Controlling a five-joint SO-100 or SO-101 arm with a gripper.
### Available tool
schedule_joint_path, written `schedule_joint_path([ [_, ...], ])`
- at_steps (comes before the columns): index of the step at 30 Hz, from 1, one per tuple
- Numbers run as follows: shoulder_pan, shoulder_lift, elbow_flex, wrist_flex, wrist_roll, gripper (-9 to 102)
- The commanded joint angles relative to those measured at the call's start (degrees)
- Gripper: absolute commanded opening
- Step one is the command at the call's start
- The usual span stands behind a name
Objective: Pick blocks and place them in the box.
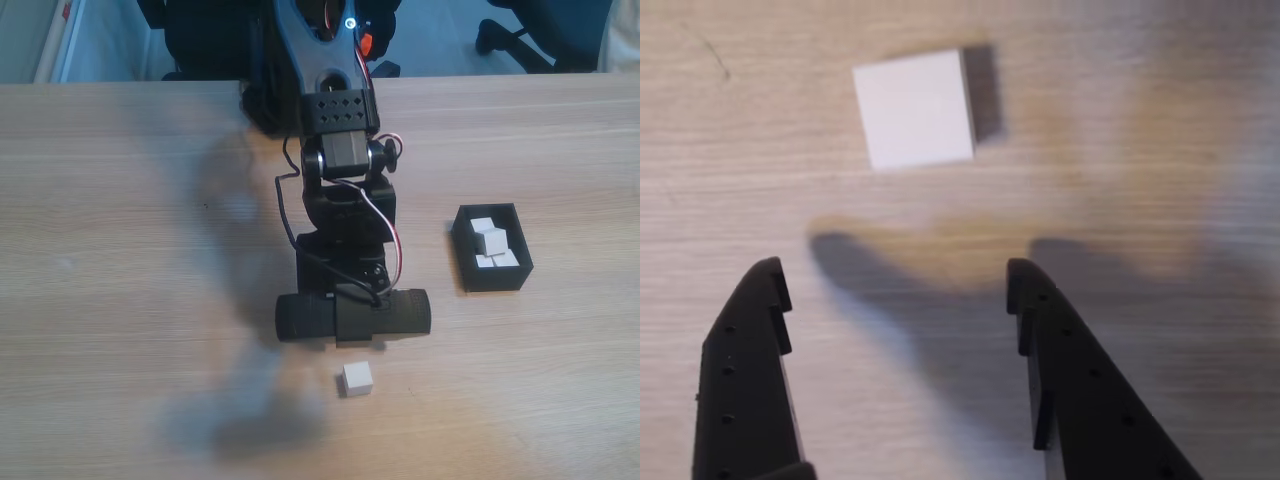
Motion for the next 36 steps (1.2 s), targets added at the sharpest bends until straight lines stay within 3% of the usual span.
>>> schedule_joint_path([
  [1, 0.9, -0.8, -4.5, -1.8, -1.1, 24],
  [23, 1.6, -8.6, -12.9, -3.6, -0.9, 22],
  [28, 1.1, -9.2, -13.4, -4.0, -0.6, 18],
  [36, 0.3, -9.6, -13.9, -4.2, -0.4, 21],
])
